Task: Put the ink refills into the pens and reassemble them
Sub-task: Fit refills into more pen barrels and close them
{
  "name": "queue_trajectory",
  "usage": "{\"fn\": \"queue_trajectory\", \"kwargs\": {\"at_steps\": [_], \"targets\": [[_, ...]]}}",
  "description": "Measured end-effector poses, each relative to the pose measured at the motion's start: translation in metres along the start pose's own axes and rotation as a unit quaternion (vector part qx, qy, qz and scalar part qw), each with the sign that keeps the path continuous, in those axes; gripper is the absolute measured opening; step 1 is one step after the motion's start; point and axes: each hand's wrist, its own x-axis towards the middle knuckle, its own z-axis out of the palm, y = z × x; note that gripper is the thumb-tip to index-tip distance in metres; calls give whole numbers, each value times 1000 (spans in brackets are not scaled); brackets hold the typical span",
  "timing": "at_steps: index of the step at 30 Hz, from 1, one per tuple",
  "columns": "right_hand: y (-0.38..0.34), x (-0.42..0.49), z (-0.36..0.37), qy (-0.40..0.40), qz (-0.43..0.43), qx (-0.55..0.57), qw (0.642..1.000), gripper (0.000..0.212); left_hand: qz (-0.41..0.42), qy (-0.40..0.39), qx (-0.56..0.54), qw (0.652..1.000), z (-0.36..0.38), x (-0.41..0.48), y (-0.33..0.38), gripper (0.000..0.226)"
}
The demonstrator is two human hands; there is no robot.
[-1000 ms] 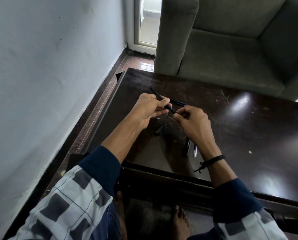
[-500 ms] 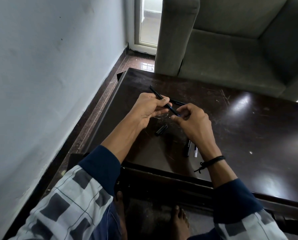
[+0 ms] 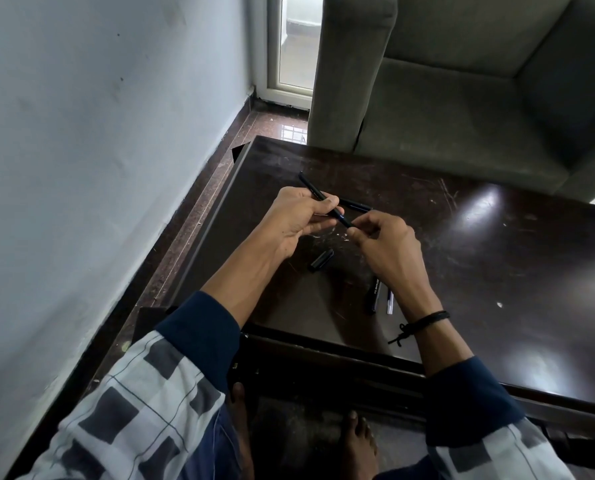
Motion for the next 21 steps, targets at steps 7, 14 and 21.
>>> {"fn": "queue_trajectory", "kwargs": {"at_steps": [7, 14, 21], "targets": [[-1, 0, -1, -6, -7, 6, 1000, 21, 2, 2, -1, 1000, -2, 1, 1, 5], [0, 0, 1, -12, 7, 2, 1000, 10, 1, 0, 3, 1000, -1, 1, -1, 4], [-2, -1, 0, -19, -8, -3, 1000, 20, -1, -6, 6, 1000, -2, 1, 0, 9]]}}
